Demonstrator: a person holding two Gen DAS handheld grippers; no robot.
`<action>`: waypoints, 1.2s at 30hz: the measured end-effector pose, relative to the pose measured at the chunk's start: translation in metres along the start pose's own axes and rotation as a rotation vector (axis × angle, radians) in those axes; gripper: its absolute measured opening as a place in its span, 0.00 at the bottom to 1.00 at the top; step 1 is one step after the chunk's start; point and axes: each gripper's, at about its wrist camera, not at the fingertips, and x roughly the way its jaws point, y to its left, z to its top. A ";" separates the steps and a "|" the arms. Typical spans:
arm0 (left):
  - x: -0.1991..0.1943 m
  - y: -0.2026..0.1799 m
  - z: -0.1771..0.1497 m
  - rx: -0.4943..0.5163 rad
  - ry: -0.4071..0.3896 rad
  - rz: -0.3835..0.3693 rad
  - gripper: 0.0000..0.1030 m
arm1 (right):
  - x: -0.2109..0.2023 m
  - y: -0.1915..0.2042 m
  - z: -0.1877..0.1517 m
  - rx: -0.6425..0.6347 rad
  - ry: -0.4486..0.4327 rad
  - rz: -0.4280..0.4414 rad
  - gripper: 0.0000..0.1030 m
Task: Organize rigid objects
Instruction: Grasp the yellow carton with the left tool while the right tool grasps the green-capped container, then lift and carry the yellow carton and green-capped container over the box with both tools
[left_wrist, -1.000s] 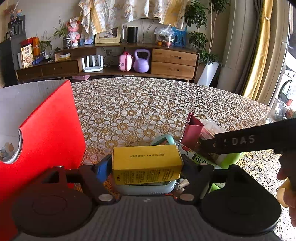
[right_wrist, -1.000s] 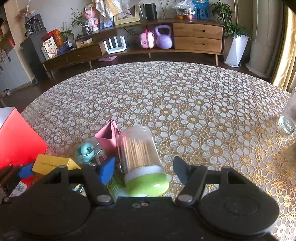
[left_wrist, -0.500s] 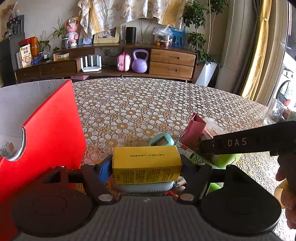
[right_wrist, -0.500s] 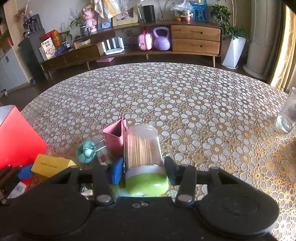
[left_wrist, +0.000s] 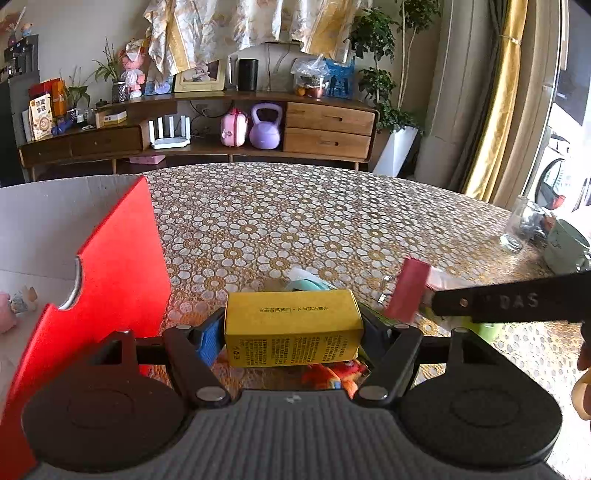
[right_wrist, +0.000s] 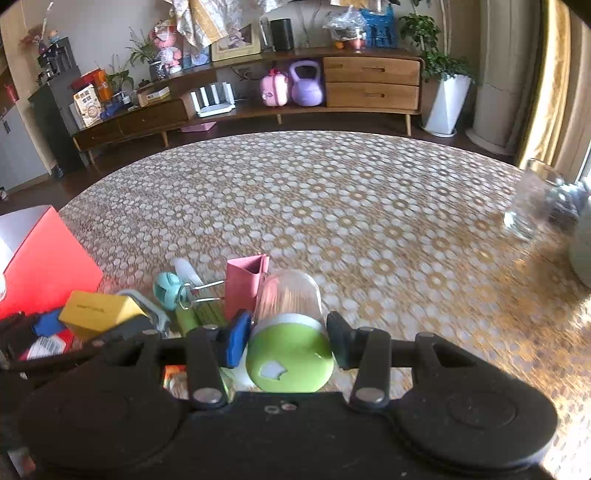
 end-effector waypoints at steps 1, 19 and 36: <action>-0.004 -0.001 -0.001 0.003 0.001 -0.005 0.71 | -0.006 -0.001 -0.002 -0.005 -0.001 -0.003 0.40; -0.051 -0.005 -0.005 0.042 0.005 -0.096 0.71 | -0.047 -0.031 -0.015 -0.004 -0.046 -0.058 0.51; -0.029 -0.006 -0.015 0.046 0.042 -0.115 0.71 | 0.030 -0.048 -0.002 0.104 0.047 -0.042 0.49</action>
